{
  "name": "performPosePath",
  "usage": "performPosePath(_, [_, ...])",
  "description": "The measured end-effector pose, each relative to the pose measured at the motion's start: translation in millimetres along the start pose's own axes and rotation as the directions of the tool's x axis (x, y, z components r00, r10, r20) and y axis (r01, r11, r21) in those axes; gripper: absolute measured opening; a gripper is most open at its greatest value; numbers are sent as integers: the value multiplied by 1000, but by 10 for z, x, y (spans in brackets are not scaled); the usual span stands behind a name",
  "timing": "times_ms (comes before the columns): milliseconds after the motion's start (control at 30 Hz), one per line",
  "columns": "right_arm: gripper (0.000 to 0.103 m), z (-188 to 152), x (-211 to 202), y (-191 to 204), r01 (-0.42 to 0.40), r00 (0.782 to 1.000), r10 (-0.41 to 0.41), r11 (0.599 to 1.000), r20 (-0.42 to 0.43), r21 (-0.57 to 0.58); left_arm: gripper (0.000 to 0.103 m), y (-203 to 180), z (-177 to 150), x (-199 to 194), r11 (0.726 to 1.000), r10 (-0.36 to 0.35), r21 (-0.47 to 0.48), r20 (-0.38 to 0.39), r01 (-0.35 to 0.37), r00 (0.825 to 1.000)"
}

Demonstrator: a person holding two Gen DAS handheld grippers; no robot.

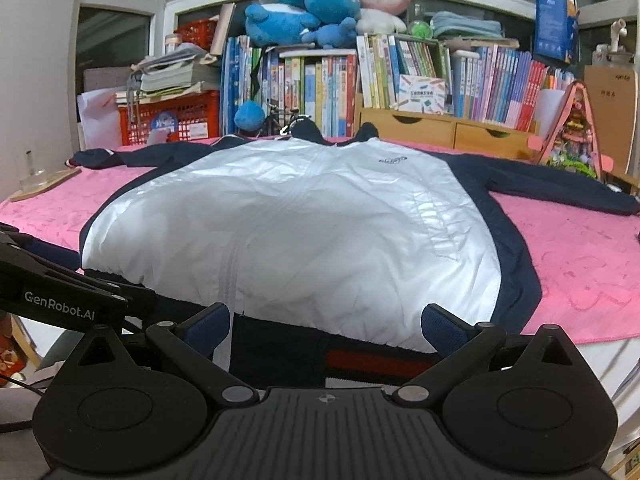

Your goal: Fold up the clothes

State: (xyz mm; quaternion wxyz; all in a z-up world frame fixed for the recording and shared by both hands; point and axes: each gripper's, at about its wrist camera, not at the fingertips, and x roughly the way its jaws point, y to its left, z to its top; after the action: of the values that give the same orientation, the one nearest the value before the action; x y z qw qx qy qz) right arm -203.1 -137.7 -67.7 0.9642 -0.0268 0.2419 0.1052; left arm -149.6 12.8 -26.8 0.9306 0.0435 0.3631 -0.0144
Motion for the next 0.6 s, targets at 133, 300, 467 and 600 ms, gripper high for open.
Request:
performPosePath(133, [103,-3,15,-32,-10,1000,10,1000,-6,16,96,-22,0,10,1000,-2,5,-5,2,1000])
performPosePath(300, [103,-6,23,-68,-21,1000,22,999,-11,40,96,-28,-3,16,1000,-1,9,-8,1,1000])
performPosePath(467, [103,-5,27,-80,-30,999,31,999,-15,44,96,-29,-10,19,1000,1,11,-12,0,1000])
performPosePath(600, [103,-2,24,-56,-28,999,28,999,-15,33,96,-35,-11,23,1000,2,10,-14,-2,1000])
